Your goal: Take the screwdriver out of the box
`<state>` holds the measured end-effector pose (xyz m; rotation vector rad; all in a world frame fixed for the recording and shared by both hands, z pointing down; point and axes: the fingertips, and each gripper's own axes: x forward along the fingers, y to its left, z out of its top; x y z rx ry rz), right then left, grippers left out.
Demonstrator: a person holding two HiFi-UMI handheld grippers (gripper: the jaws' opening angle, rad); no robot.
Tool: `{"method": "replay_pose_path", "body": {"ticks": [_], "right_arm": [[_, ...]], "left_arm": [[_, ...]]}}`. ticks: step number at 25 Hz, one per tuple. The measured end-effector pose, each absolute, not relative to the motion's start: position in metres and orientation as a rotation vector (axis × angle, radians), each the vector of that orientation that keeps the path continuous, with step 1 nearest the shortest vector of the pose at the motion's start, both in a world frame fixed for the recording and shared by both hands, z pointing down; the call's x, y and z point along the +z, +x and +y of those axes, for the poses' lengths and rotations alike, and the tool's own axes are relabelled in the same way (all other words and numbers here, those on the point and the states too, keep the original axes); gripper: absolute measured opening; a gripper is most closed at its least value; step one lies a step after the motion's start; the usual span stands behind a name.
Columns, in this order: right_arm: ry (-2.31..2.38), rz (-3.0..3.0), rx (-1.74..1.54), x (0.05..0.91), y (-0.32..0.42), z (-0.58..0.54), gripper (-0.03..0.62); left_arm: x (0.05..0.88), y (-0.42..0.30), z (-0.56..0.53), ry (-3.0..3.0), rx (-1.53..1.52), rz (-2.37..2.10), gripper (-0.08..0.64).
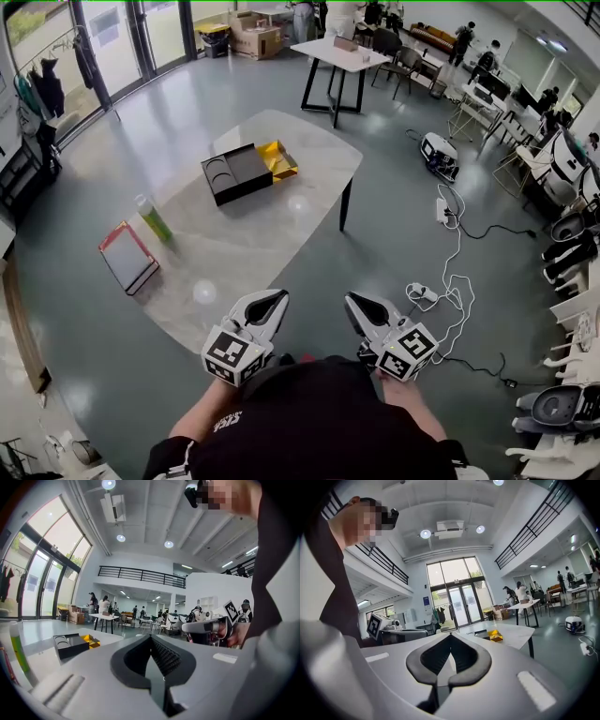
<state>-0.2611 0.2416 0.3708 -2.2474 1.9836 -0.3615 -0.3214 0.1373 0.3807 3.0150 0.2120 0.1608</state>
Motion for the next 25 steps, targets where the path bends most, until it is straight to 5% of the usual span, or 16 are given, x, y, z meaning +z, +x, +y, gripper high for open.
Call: {"method": "replay_pose_path", "body": {"ticks": [13, 25], "right_arm": [[-2.104, 2.09, -0.442, 0.392, -0.174, 0.186, 0.014], [-2.033, 2.166, -0.438, 0.38, 0.02, 0.172, 0.014]], "left_arm": [[0.394, -0.237, 0.089, 3.005, 0.215, 0.052, 0.002], [0.376, -0.049, 0.082, 3.014, 0.234, -0.021, 0.002]]}}
